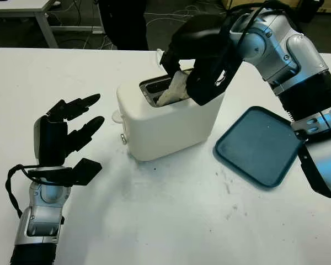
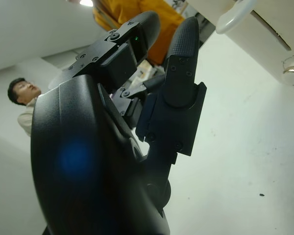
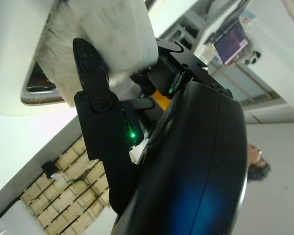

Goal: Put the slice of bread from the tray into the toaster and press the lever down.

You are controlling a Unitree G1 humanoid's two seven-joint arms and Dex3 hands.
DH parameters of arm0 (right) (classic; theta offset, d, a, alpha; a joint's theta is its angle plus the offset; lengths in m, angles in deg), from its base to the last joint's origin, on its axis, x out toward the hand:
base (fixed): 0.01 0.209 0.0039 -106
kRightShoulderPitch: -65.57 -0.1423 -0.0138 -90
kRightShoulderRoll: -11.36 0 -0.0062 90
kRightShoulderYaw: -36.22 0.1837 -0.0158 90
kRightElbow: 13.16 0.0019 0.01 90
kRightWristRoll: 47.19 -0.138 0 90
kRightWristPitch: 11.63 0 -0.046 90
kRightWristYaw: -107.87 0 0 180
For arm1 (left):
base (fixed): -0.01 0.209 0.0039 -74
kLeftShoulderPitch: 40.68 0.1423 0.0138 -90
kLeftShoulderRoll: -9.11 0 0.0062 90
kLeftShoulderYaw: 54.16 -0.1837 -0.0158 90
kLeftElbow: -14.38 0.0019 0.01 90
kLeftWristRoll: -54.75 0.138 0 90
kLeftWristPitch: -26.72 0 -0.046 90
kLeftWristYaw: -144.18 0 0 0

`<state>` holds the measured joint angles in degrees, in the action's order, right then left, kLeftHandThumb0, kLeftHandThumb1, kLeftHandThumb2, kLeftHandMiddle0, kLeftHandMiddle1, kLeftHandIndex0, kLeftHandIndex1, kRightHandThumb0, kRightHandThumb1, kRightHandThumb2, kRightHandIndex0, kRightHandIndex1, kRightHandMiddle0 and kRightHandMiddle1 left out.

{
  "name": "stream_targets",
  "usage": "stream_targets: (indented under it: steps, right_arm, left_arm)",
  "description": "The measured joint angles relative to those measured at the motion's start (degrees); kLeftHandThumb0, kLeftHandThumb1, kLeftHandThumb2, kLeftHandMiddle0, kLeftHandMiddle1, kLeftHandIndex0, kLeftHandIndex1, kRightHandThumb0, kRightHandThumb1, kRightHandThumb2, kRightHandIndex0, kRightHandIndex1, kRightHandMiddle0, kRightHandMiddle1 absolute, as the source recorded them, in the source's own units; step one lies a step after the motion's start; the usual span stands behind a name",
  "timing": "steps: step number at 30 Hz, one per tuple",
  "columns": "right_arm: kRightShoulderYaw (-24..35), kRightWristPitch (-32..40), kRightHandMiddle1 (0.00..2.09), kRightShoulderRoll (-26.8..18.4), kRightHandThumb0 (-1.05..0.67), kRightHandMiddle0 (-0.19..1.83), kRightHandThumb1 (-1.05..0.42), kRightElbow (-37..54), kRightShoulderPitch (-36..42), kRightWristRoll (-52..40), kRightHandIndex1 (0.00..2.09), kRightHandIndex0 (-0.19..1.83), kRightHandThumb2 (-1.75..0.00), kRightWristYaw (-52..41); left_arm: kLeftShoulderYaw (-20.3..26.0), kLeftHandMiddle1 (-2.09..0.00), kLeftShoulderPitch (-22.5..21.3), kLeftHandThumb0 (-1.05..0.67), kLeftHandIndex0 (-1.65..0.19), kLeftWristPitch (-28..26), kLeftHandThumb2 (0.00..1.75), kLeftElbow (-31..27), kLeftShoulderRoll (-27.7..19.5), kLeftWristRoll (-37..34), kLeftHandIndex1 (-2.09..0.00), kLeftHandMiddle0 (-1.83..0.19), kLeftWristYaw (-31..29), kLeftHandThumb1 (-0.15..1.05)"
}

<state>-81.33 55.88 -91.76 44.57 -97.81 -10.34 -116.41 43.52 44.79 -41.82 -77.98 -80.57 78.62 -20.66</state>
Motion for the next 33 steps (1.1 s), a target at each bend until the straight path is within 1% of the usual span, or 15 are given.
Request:
stream_targets:
  steps: [2, 3, 5, 7, 8, 9, 11, 13, 15, 19, 22, 27, 30, 33]
  right_arm:
    - [0.0, 0.02, 0.28, 0.0, -0.57, 0.7, -0.88, 0.59, -0.01, 0.05, 0.99, 0.41, 0.0, -0.01]
    - [0.0, 0.02, 0.27, 0.0, -0.56, 0.73, -0.89, 0.79, -0.02, 0.1, 1.04, 0.43, 0.0, 0.05]
    - [0.02, 0.02, 0.27, -0.02, -0.55, 0.77, -0.89, 0.84, -0.02, 0.4, 1.08, 0.44, 0.0, 0.43]
    - [0.18, 0.02, 0.31, -0.03, -0.51, 0.86, -0.88, 0.85, -0.02, 0.58, 1.12, 0.58, 0.0, 1.52]
    - [0.4, 0.01, 0.34, -0.03, -0.5, 0.91, -0.88, 0.85, -0.02, 0.6, 1.25, 0.7, 0.0, 2.34]
    - [0.69, 0.01, 0.4, -0.03, -0.48, 0.98, -0.88, 0.85, -0.02, 0.62, 1.35, 0.83, 0.0, 3.28]
    - [1.17, 0.01, 0.62, -0.04, -0.48, 1.0, -0.89, 0.82, -0.02, 0.64, 1.4, 0.98, 0.0, 5.18]
    - [1.35, -0.08, 0.85, -0.04, -0.5, 0.99, -0.9, 0.65, -0.02, 0.66, 1.48, 1.05, 0.0, 7.05]
    - [1.36, -0.56, 0.99, -0.11, -0.52, 1.0, -0.91, 0.57, -0.01, 1.19, 1.56, 1.07, 0.0, 8.83]
    - [1.36, -2.12, 1.18, -0.48, -0.51, 0.98, -0.92, 0.38, -0.01, 1.92, 1.59, 1.07, -0.01, 11.79]
    - [1.35, -2.23, 1.18, -0.93, -0.52, 0.96, -0.92, 0.08, -0.01, 2.34, 1.55, 1.07, -0.02, 12.27]
    - [1.33, -2.27, 1.22, -1.25, -0.5, 0.92, -0.91, -0.21, 0.01, 2.44, 1.57, 1.03, 0.0, 12.33]
    - [1.33, -2.76, 1.16, -1.26, -0.49, 0.92, -0.9, -0.56, 0.09, 2.42, 1.52, 1.01, 0.0, 12.33]
    - [1.34, -2.99, 1.13, -1.29, -0.49, 0.93, -0.9, -0.66, 0.48, 2.38, 1.54, 1.02, 0.0, 12.26]
  left_arm:
    - [-0.04, -0.91, 0.0, -0.48, -0.94, 0.0, 0.14, 0.0, 0.0, 0.02, 0.0, -0.63, 0.0, 0.92]
    - [-0.07, -0.91, 0.0, -0.48, -0.94, 0.0, 0.13, 0.0, 0.0, 0.03, 0.0, -0.63, 0.01, 0.92]
    - [-0.09, -0.91, 0.0, -0.47, -0.94, 0.0, 0.13, 0.0, 0.0, 0.04, 0.0, -0.63, 0.03, 0.92]
    - [-0.09, -0.91, 0.0, -0.48, -0.94, 0.0, 0.14, 0.0, 0.0, 0.04, 0.0, -0.63, 0.03, 0.92]
    - [-0.09, -0.91, 0.0, -0.49, -0.94, 0.0, 0.14, 0.01, 0.0, 0.04, 0.0, -0.64, 0.04, 0.92]
    - [-0.09, -0.91, 0.0, -0.49, -0.94, 0.01, 0.14, 0.01, 0.0, 0.04, 0.0, -0.63, 0.04, 0.92]
    - [-0.1, -0.92, 0.0, -0.49, -0.94, 0.01, 0.14, 0.02, 0.0, 0.04, 0.0, -0.63, 0.05, 0.92]
    - [-0.11, -0.92, 0.0, -0.49, -0.94, 0.01, 0.14, 0.02, 0.0, 0.04, 0.0, -0.63, 0.06, 0.92]
    - [-0.12, -0.92, 0.0, -0.49, -0.94, 0.01, 0.14, 0.02, 0.0, 0.03, 0.0, -0.63, 0.07, 0.92]
    - [-0.12, -0.92, 0.0, -0.49, -0.94, 0.14, 0.14, 0.12, 0.0, 0.03, 0.0, -0.64, 0.15, 0.92]
    - [-0.12, -0.92, 0.0, -0.49, -0.94, 0.15, 0.14, 0.19, 0.0, 0.03, 0.0, -0.63, 0.15, 0.92]
    - [-0.13, -0.92, 0.0, -0.49, -0.94, 0.17, 0.14, 0.2, 0.0, -0.02, 0.0, -0.63, 0.15, 0.92]
    - [-0.13, -0.92, 0.0, -0.5, -0.94, 0.16, 0.14, 0.19, 0.0, -0.01, 0.0, -0.62, 0.15, 0.92]
    - [-0.13, -0.92, 0.0, -0.49, -0.94, 0.17, 0.14, 0.19, 0.0, 0.04, 0.0, -0.63, 0.16, 0.92]
